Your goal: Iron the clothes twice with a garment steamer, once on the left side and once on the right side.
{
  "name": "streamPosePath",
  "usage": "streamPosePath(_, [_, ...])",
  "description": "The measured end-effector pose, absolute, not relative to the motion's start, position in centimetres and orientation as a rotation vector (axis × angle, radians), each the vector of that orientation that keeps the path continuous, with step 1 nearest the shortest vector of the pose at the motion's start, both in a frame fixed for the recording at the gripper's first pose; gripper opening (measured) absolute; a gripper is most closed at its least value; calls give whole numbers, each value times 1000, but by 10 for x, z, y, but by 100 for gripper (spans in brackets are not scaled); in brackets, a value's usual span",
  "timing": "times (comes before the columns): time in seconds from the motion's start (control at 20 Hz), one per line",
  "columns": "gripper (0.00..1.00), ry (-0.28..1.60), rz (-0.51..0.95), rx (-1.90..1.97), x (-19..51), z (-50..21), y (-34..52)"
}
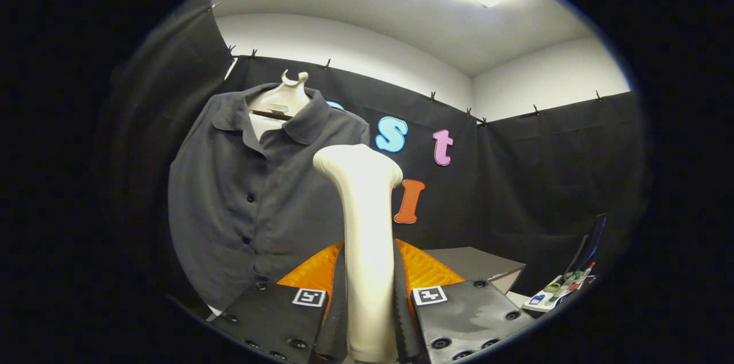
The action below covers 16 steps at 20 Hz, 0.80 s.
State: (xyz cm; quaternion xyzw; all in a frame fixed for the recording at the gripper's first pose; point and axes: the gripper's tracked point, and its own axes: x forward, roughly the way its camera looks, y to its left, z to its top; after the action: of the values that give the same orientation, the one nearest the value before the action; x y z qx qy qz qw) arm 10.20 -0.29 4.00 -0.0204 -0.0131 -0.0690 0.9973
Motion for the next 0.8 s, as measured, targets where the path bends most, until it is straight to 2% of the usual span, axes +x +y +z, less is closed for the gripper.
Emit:
streamPosePath(0.3, [41,-86,-76,17,118,53,52])
streamPosePath(0.8, [41,-48,-54,-8,176,26,59])
